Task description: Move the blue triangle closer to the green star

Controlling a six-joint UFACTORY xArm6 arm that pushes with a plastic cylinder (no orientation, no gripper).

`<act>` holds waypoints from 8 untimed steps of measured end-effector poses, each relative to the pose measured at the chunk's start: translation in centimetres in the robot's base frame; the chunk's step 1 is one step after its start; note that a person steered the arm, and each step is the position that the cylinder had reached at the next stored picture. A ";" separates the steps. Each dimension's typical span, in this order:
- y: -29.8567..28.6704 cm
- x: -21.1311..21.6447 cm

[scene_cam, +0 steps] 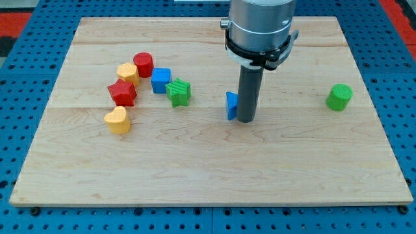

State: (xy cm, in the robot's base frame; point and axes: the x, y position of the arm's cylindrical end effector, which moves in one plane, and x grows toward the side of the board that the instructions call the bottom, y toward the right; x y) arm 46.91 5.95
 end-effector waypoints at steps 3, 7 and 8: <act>-0.5 -2.7; -0.9 -8.2; 2.9 -6.1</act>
State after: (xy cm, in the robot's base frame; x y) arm 40.85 8.87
